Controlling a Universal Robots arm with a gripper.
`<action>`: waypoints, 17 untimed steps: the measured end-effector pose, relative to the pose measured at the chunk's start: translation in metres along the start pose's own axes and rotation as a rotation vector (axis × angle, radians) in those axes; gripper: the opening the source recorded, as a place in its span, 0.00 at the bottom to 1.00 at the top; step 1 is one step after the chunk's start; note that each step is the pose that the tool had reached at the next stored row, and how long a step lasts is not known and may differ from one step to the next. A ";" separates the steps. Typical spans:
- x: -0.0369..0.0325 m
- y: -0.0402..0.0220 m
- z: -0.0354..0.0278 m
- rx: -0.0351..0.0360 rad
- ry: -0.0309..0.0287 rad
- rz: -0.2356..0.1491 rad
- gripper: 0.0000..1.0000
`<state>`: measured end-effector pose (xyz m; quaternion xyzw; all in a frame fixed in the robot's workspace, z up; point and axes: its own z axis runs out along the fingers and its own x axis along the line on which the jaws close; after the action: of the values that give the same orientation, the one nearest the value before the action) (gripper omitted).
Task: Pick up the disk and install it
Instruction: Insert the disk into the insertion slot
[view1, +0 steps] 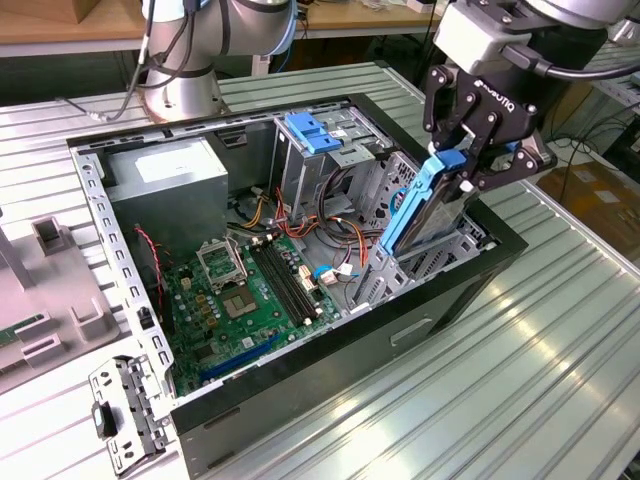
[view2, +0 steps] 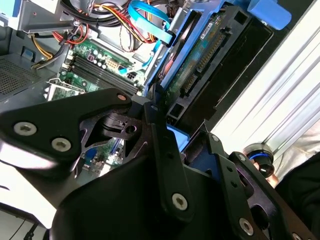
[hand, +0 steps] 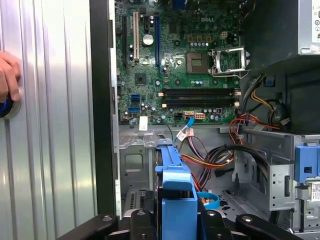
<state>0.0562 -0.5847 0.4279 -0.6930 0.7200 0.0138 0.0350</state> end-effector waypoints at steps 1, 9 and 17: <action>0.0001 0.0000 0.0010 0.0000 0.0000 0.000 0.37; 0.0007 0.0003 0.0094 0.0000 0.0000 0.000 0.37; 0.0011 0.0004 0.0150 0.0000 -0.0001 0.000 0.37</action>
<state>0.0562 -0.5847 0.4128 -0.6930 0.7200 0.0138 0.0350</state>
